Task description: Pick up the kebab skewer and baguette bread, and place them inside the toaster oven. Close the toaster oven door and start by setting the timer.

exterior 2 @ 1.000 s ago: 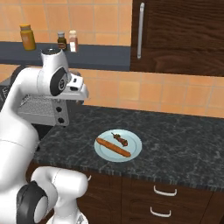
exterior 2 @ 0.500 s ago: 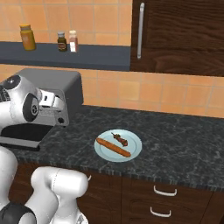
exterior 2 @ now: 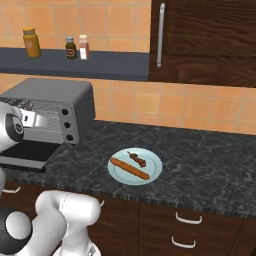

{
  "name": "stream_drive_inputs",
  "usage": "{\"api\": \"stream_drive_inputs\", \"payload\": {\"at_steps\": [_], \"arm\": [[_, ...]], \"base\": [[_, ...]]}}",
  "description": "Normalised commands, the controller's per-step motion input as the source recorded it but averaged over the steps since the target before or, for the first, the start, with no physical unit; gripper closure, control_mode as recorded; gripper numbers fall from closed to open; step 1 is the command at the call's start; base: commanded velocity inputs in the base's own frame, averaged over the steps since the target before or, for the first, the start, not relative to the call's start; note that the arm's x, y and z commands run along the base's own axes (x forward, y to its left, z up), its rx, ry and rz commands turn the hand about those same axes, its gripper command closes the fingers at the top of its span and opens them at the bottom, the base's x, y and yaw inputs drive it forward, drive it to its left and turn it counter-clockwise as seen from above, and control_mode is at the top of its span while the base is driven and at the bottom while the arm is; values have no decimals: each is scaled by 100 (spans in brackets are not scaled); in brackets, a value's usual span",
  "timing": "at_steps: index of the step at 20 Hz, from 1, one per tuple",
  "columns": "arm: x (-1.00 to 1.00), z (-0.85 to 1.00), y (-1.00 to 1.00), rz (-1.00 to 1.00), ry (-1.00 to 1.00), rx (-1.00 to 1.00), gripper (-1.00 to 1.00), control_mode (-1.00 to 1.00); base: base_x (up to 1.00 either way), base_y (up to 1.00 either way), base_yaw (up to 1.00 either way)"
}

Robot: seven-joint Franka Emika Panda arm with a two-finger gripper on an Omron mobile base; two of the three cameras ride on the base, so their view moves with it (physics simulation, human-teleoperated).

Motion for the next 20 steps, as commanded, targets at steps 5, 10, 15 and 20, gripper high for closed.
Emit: {"api": "stream_drive_inputs", "payload": {"at_steps": [5, 10, 15, 20], "arm": [[25, -36, 96, 7, -1, 1, -100, -100], [70, -39, 61, 8, -3, 4, -100, -100], [71, -40, 47, 0, -2, 16, -100, -100], [46, -16, 12, 0, 1, 9, -100, -100]], "base": [[0, 0, 0], [0, 0, 0], [0, 0, 0], [0, 0, 0]]}}
